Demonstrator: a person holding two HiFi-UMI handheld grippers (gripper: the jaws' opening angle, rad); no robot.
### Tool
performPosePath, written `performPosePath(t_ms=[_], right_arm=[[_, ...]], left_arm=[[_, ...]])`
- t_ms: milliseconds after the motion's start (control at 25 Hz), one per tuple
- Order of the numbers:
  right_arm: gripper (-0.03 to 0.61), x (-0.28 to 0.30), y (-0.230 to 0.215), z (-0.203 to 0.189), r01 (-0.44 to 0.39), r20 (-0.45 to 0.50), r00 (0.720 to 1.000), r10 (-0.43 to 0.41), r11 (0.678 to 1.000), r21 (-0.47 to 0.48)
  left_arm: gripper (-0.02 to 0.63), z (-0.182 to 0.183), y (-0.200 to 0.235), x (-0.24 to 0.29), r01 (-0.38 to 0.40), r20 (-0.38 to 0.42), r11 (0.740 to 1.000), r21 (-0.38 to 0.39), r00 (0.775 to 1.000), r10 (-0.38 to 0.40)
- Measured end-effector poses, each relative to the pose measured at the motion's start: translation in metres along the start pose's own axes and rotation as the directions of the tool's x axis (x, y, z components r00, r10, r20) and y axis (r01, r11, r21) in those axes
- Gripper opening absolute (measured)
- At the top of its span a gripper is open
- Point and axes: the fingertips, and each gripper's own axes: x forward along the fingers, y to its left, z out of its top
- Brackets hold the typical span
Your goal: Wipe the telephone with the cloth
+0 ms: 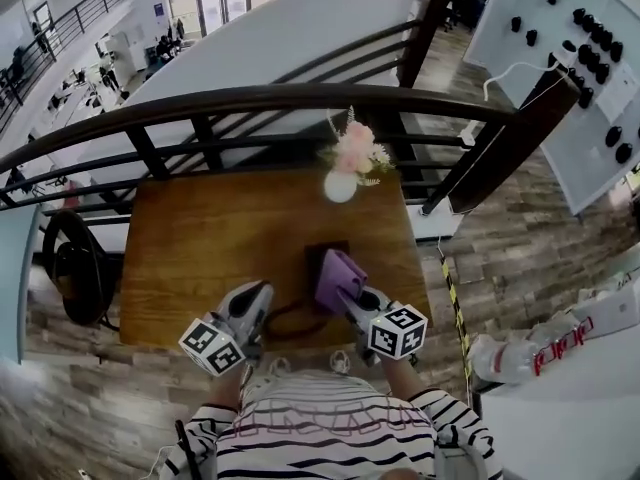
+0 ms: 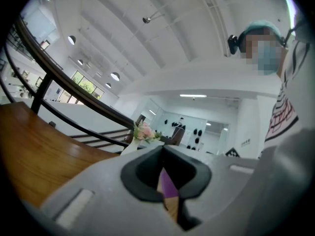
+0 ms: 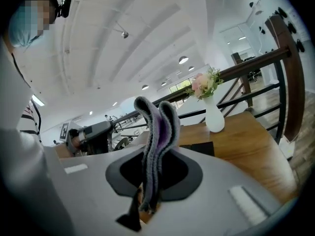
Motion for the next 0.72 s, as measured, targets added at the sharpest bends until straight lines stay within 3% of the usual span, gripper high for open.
performPosePath(t_ms=[240,440,720], right_arm=[[0.043,0.042,-0.027,-0.015,-0.063,-0.133,0.989,0.061,0.998,-0.011],[0.043,0.080,-0.037,-0.028,-0.106,-0.233,0.967,0.100,0.994,-0.014],[0.043,0.110,-0.056,-0.052,-0.054,-0.342,0.939,0.034,0.997,-0.048]], left_arm=[[-0.002,-0.001,0.009,-0.009,-0.100,0.050,0.995,0.004,0.994,0.100],[-0.002,0.003,0.017,-0.033,-0.207,0.101,0.978,0.002,0.973,0.205],[-0.002,0.004,0.015,-0.062,-0.301,0.137,0.954,-0.005,0.945,0.299]])
